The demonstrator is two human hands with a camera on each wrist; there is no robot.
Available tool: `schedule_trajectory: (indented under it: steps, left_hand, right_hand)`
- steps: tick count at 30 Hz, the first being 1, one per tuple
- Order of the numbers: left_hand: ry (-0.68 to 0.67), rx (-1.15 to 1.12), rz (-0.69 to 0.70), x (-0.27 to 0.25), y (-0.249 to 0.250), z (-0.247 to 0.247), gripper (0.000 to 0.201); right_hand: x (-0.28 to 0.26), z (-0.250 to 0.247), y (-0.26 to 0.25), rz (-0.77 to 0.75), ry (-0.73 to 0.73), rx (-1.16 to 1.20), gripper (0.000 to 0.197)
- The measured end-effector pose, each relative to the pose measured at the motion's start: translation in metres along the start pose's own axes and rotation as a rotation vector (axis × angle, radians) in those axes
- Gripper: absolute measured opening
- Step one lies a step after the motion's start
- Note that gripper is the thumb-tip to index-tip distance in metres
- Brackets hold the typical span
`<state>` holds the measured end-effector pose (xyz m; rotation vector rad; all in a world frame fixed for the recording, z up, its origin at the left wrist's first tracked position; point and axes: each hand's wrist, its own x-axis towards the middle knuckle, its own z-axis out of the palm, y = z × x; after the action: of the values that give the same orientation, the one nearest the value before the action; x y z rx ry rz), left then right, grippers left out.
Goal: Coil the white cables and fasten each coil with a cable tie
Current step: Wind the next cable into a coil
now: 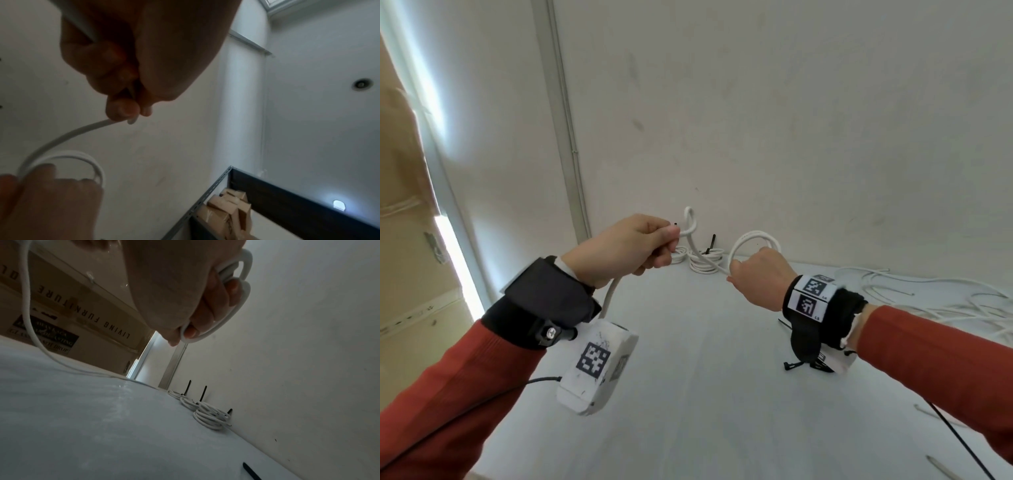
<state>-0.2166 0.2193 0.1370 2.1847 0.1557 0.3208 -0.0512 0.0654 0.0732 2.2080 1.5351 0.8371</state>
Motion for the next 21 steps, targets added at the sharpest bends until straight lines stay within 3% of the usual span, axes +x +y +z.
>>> schedule_trajectory:
  steps: [2, 4, 9, 14, 17, 21]
  left_hand:
    - [-0.005, -0.097, 0.015, 0.004, 0.003, -0.004, 0.032]
    - [-0.018, -0.180, 0.018, 0.007, 0.004, -0.009, 0.033]
    - [-0.004, -0.446, -0.013, 0.013, -0.004, -0.027, 0.032]
    - [-0.005, -0.659, -0.196, 0.022, -0.027, -0.051, 0.032]
    - [0.064, -0.451, -0.212, 0.032, -0.052, -0.053, 0.033]
    - [0.110, 0.169, -0.229, 0.043, -0.087, -0.052, 0.037]
  right_hand:
    - [-0.001, -0.001, -0.006, -0.021, -0.147, -0.058, 0.024]
    - [-0.003, 0.012, -0.007, 0.014, -0.187, -0.119, 0.014]
    - [-0.016, 0.023, -0.006, 0.083, -0.293, -0.091, 0.022]
    - [-0.039, 0.027, 0.009, 0.097, -0.396, 0.060, 0.035]
    - [-0.050, 0.019, 0.027, 0.207, -0.353, 0.522, 0.039]
    - [-0.059, -0.006, 0.048, 0.374, -0.199, 1.355, 0.050]
